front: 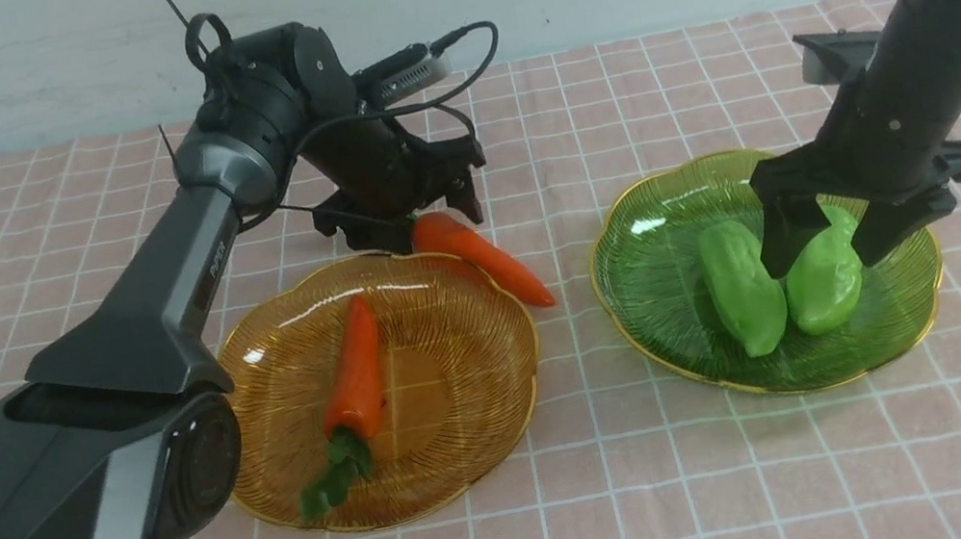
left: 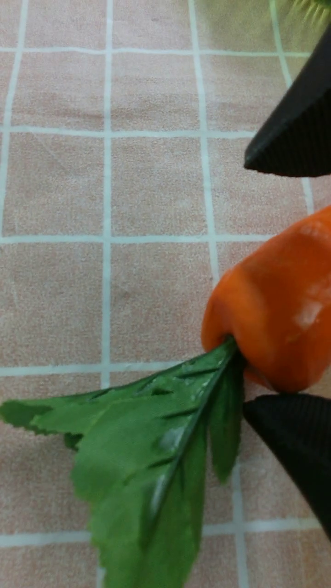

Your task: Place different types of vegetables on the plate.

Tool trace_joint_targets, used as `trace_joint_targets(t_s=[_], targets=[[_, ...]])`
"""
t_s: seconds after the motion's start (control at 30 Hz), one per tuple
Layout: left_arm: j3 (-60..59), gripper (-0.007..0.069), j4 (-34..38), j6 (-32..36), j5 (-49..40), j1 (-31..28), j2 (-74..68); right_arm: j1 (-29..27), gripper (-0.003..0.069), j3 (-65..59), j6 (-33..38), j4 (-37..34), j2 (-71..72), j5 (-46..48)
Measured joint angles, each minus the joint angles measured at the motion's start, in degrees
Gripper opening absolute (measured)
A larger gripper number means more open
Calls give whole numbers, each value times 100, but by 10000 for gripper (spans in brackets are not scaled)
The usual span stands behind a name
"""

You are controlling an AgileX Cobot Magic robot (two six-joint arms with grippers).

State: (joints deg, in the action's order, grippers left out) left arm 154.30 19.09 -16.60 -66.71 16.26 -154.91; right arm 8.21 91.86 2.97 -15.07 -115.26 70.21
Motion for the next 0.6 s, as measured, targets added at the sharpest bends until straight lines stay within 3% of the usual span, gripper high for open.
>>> trace_joint_targets(t_s=[0.33,0.6], targets=[[0,550,-30,17,29,103,-142,0,590,0,14,0,0,0],[0,377,-12,17,173,123,-163,0,590,0,32,0,0,0]])
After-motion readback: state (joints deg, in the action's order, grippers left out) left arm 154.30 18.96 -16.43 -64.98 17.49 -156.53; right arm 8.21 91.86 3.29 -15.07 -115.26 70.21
